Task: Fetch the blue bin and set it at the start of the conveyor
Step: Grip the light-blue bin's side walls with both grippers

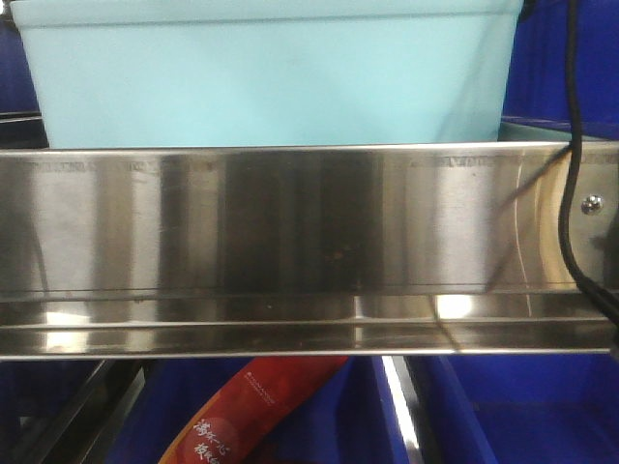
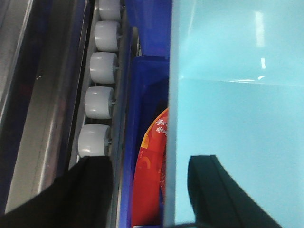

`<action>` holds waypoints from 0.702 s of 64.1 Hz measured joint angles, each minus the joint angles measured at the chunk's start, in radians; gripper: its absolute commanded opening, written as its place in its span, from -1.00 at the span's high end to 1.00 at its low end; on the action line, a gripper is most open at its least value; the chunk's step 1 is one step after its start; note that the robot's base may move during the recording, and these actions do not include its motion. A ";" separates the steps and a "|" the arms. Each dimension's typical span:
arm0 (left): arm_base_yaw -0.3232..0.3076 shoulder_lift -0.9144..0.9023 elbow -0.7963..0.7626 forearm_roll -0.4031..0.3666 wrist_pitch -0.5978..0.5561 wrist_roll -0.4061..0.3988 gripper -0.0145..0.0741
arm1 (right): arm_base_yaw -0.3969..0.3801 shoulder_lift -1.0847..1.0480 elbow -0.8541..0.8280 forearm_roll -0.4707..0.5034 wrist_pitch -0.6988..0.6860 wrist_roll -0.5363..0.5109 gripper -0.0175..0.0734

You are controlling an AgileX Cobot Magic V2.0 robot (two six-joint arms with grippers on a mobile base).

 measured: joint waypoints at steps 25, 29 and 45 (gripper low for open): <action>0.000 0.000 0.000 0.000 0.011 0.037 0.06 | 0.000 0.000 0.000 0.000 0.000 -0.004 0.28; 0.000 0.000 0.000 0.000 0.011 0.037 0.06 | 0.000 0.000 0.000 0.000 0.000 -0.004 0.28; 0.000 0.000 0.000 -0.015 0.011 0.040 0.30 | 0.000 0.000 0.000 0.000 0.000 -0.004 0.54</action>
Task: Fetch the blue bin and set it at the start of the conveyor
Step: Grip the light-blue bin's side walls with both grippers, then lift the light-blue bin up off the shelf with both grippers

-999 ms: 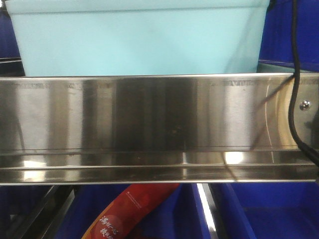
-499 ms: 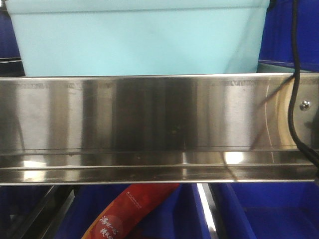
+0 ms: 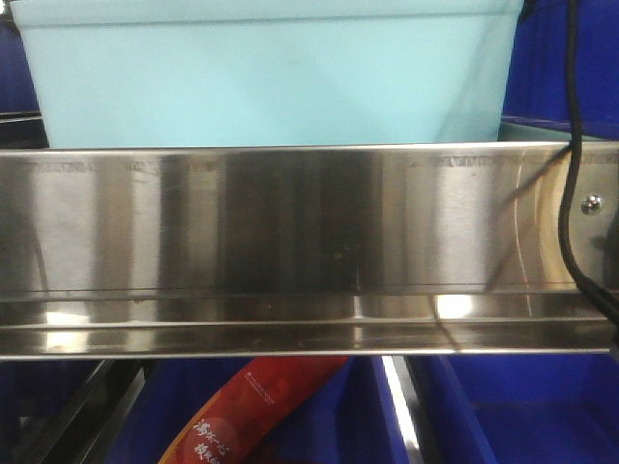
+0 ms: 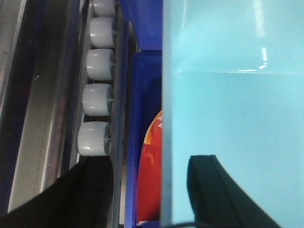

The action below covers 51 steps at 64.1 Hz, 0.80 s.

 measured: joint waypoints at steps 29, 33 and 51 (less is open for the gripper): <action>0.000 -0.004 0.000 -0.034 0.013 -0.002 0.92 | 0.002 -0.009 0.000 -0.003 0.010 0.046 0.98; 0.000 -0.016 0.002 -0.038 0.020 -0.014 0.92 | 0.011 -0.023 0.000 -0.025 0.012 0.064 0.98; -0.013 -0.150 0.002 -0.009 0.025 -0.038 0.92 | 0.072 -0.142 0.000 -0.106 0.020 0.123 0.98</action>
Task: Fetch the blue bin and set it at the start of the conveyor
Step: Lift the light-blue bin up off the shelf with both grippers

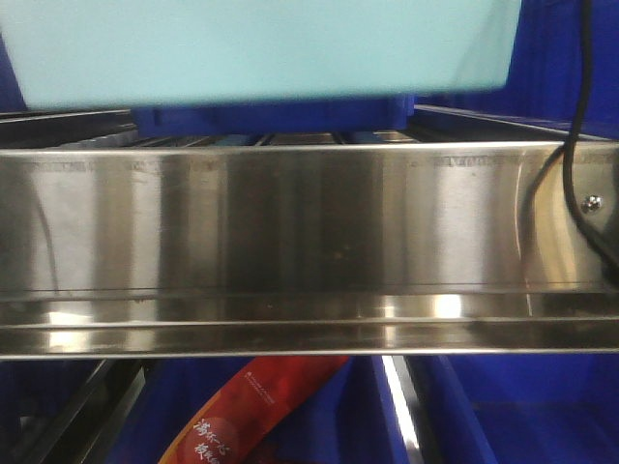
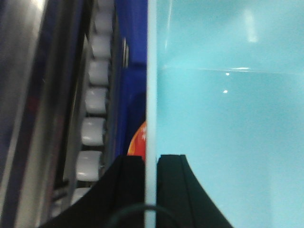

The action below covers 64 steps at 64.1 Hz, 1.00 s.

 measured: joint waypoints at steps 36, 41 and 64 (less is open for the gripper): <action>-0.039 -0.175 -0.133 0.091 -0.015 -0.024 0.92 | 0.056 -0.101 -0.221 -0.072 0.054 0.017 0.98; -0.039 -0.175 -0.166 0.093 -0.011 -0.024 0.92 | 0.056 -0.101 -0.247 -0.072 0.056 0.012 0.98; -0.043 -0.175 -0.185 0.093 -0.007 -0.018 0.92 | 0.056 -0.101 -0.268 -0.072 0.070 0.008 0.98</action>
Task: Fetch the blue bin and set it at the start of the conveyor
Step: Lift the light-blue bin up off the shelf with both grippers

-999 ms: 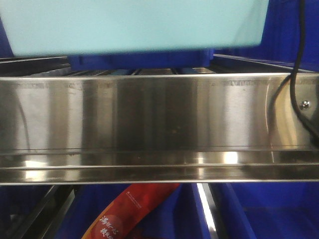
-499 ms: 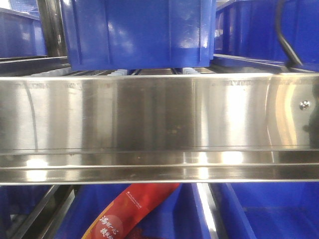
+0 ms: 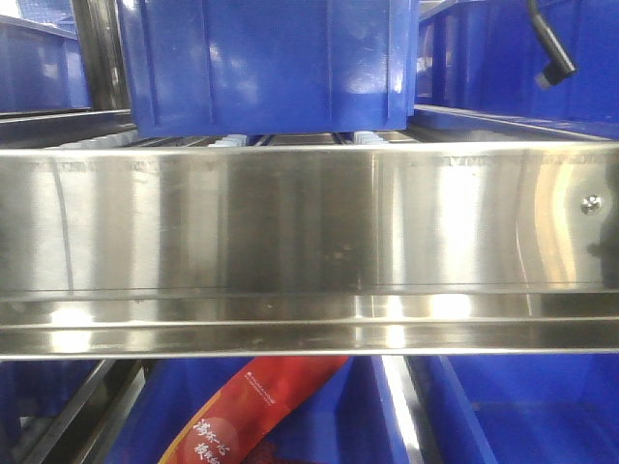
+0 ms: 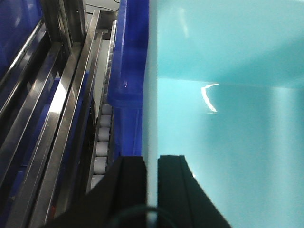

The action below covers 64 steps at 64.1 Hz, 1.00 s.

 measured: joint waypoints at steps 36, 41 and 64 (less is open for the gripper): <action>0.000 0.000 0.000 0.000 0.000 0.000 0.92 | 0.000 0.000 0.000 0.000 -0.004 -0.002 0.98; 0.000 0.000 0.000 0.000 0.000 0.000 0.92 | 0.000 0.000 0.000 0.000 -0.005 -0.002 0.98; 0.000 0.000 0.000 0.000 0.000 0.000 0.92 | 0.000 0.000 0.000 0.000 -0.005 -0.002 0.98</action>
